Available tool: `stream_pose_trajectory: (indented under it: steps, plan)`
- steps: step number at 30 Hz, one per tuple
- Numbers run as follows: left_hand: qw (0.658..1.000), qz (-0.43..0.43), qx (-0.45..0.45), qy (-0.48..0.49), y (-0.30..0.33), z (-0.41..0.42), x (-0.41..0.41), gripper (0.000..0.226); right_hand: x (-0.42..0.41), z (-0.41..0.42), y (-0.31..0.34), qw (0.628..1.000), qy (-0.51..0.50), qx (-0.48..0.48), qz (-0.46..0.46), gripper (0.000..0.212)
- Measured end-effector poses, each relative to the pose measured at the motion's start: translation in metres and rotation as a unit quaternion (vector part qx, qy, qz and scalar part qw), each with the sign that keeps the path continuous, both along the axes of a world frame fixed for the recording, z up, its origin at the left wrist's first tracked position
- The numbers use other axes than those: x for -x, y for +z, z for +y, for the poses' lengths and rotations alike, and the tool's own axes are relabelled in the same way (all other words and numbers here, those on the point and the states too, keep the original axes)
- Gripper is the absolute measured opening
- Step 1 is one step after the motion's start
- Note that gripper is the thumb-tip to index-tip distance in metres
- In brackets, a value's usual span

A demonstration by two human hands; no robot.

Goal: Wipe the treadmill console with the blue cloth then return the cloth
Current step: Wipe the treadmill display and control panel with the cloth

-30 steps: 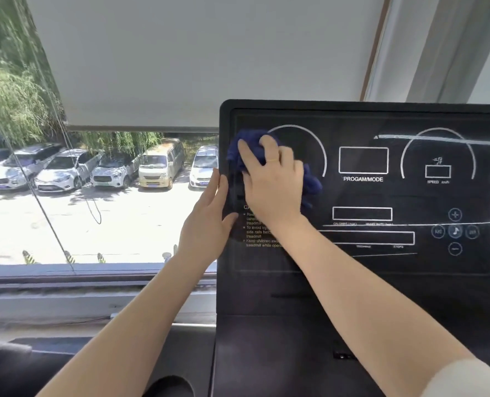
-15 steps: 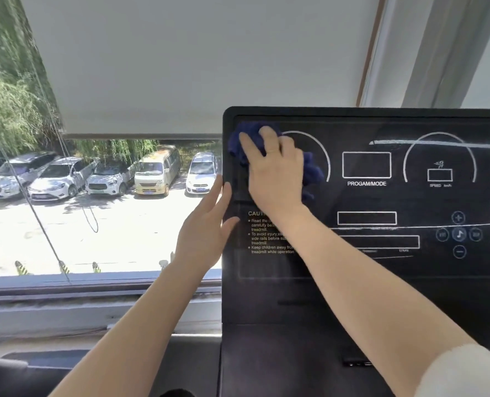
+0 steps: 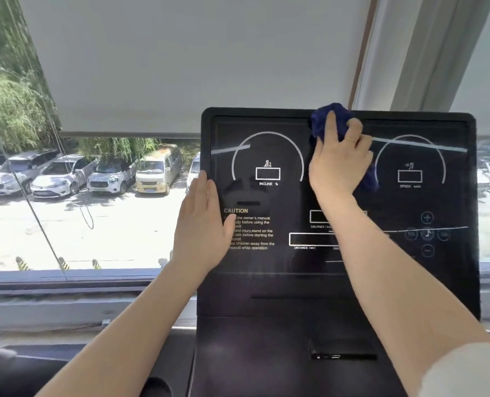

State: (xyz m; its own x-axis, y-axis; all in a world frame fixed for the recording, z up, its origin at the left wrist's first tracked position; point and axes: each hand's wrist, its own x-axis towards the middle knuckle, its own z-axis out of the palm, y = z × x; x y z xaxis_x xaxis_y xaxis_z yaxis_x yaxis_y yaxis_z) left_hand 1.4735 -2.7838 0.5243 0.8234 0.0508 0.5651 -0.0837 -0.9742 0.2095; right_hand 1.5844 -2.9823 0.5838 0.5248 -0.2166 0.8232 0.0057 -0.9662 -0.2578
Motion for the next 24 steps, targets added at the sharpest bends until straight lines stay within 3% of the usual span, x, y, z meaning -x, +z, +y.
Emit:
stream_pose_trajectory:
  steps: [5, 7, 9, 13, 17, 20, 24]
  plan:
    - [0.997, -0.055, -0.014, -0.060, 0.002, -0.047, 0.002, 0.075, 0.010, 0.011, -0.029, 0.963, 0.096, 0.228, -0.106, 0.052]
    - [0.996, -0.057, -0.015, -0.061, 0.003, -0.065, -0.003, 0.080, 0.011, -0.010, -0.032, 0.944, 0.146, 0.272, -0.120, 0.047]
    - [0.997, -0.048, -0.027, -0.056, 0.000, -0.081, -0.008, 0.085, 0.005, -0.041, -0.025, 0.950, 0.164, 0.242, -0.107, 0.045]
    - [0.996, -0.043, -0.062, -0.049, -0.016, -0.101, -0.010, 0.084, -0.009, -0.125, -0.009, 0.990, 0.085, 0.096, -0.064, 0.047]
    - [0.986, -0.136, -0.078, -0.053, -0.030, -0.110, -0.006, 0.065, -0.014, -0.138, -0.011, 0.997, 0.039, 0.024, -0.060, 0.045]
    - [0.972, -0.190, -0.112, -0.083, -0.037, -0.119, -0.005, 0.050, -0.002, -0.099, -0.032, 0.987, 0.071, 0.095, -0.111, 0.046]
    - [0.956, -0.201, -0.189, -0.102, -0.048, -0.131, -0.004, 0.021, 0.014, -0.085, -0.072, 0.934, 0.185, 0.267, -0.148, 0.049]
